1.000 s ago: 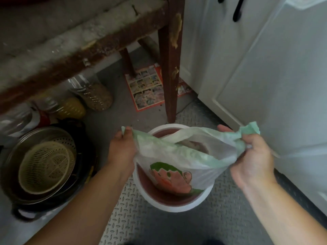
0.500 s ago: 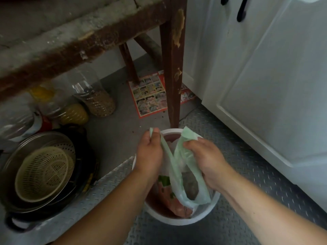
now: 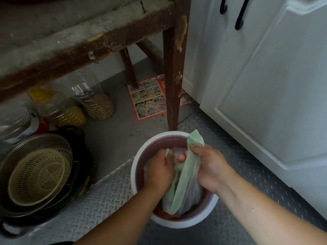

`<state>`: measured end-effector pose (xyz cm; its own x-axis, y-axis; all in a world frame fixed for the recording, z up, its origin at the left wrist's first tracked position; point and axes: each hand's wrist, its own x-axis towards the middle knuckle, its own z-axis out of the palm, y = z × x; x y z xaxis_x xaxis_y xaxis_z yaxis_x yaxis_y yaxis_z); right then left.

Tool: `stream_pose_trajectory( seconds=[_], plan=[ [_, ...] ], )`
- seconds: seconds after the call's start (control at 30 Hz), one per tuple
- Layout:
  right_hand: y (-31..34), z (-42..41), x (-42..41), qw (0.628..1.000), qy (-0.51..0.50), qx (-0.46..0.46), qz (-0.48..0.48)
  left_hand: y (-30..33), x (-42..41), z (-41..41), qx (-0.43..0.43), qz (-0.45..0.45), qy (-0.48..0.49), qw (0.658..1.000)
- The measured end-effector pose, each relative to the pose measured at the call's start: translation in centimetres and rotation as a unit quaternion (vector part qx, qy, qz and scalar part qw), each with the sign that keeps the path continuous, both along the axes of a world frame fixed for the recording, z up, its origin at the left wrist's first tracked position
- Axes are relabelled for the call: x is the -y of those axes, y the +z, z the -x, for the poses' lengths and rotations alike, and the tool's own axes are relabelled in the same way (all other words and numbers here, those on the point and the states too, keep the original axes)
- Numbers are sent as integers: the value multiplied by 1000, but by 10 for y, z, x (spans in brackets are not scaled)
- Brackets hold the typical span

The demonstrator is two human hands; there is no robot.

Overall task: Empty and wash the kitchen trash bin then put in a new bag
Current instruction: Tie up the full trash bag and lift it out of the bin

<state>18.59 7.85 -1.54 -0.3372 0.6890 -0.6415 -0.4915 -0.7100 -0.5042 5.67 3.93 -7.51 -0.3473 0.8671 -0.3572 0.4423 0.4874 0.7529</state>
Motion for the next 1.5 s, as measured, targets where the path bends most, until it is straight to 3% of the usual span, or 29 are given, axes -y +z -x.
stream_pose_trajectory(
  seconds=[0.07,0.17,0.33,0.57,0.63,0.73,0.77,0.8,0.87,0.97,1.07,1.23,1.37,1.5],
  plan=[
    [-1,3,-1,999,-6,32,2,2,1,0,-2,-9,-6,1000],
    [-7,10,2,977,67,194,-65,12,-3,0,36,-20,9,999],
    [-9,18,2,825,218,464,-237,35,-8,4,90,-46,20,995],
    [-2,26,-5,742,292,536,-276,48,-14,10,61,-87,20,994],
    [0,28,-7,766,308,495,-270,51,-15,8,78,-82,17,993],
    [3,28,-7,889,272,301,-212,55,-18,10,104,-60,35,992],
    [4,25,-6,914,272,236,-188,57,-19,11,111,-57,39,991],
    [6,22,-6,919,293,198,-176,60,-21,13,115,-57,37,991],
    [11,16,-7,884,374,202,-193,65,-24,15,100,-59,8,993],
    [13,16,-7,807,440,306,-249,72,-26,14,46,-59,-69,995],
    [12,22,-4,771,417,382,-293,78,-27,9,15,-73,-144,987],
    [9,21,-8,804,333,416,-265,80,-32,18,80,-79,-204,973],
    [6,15,-7,927,220,266,-147,64,-33,30,100,-65,-179,976],
    [5,9,-12,979,132,153,-8,45,-27,35,181,47,-179,966]
  ],
)
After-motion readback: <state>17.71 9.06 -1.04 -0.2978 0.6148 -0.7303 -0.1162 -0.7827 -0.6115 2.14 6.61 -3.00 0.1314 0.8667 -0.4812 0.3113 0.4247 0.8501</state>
